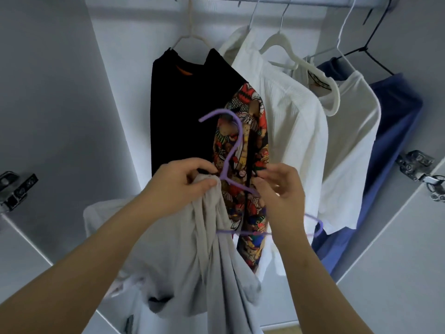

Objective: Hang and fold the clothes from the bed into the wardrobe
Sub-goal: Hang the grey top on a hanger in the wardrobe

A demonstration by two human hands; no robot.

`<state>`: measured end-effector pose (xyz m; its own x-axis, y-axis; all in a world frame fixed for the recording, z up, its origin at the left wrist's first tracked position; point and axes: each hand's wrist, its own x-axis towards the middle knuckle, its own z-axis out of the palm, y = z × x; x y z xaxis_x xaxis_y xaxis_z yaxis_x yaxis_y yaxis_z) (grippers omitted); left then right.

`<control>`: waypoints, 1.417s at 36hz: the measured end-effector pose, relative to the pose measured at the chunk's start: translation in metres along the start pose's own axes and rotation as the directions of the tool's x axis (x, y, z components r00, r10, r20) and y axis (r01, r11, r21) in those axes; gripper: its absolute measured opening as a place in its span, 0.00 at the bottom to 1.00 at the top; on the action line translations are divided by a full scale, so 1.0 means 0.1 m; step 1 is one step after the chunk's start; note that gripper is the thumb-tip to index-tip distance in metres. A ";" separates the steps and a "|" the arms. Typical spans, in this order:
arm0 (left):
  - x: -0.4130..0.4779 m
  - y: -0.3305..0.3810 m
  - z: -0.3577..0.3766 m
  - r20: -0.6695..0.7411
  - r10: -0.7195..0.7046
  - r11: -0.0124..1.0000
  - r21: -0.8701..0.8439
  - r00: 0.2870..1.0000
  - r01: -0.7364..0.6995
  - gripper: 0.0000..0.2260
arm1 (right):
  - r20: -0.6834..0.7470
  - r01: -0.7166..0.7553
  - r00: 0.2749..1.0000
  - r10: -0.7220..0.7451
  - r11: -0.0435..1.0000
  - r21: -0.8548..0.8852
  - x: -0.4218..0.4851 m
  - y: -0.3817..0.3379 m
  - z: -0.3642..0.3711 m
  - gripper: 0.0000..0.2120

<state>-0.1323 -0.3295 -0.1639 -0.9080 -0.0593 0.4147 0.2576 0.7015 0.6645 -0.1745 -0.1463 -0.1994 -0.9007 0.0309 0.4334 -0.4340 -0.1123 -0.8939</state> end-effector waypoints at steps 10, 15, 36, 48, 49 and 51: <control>0.15 0.16 -0.50 -0.324 -0.031 0.970 -0.239 0.945 -0.051 0.10 | -0.095 -0.136 0.988 0.122 0.977 -0.163 -0.17 0.37 -0.08 0.12; 0.16 0.33 -0.62 -0.290 0.013 0.952 -0.288 0.957 -0.100 0.12 | 0.378 -0.275 0.822 0.426 0.878 -0.392 -0.15 0.57 0.21 0.13; -0.05 0.08 -1.23 -0.350 -0.061 0.959 -0.279 0.935 -0.042 0.18 | 0.437 -0.470 0.721 0.537 0.843 -0.261 0.18 0.81 0.58 0.15; -0.11 -0.13 -1.44 -0.172 0.073 0.997 0.034 0.982 -0.068 0.09 | 0.698 0.246 0.633 0.334 0.768 -0.591 0.74 0.50 0.03 0.13; -0.11 -0.13 -1.42 -0.166 0.078 0.995 0.067 0.983 -0.068 0.05 | 0.715 0.309 0.612 0.337 0.731 -0.608 0.78 0.47 0.00 0.14; -0.10 -0.14 -1.37 -0.149 0.073 0.993 0.099 0.986 -0.059 0.03 | 0.726 0.387 0.618 0.302 0.687 -0.615 0.84 0.42 -0.02 0.12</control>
<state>-0.0815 -0.4355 -0.0924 -0.8272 -0.1134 0.5504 0.2763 0.7708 0.5740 -0.2689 -0.1460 -0.2009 -0.6722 -0.7359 0.0814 -0.6596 0.5452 -0.5174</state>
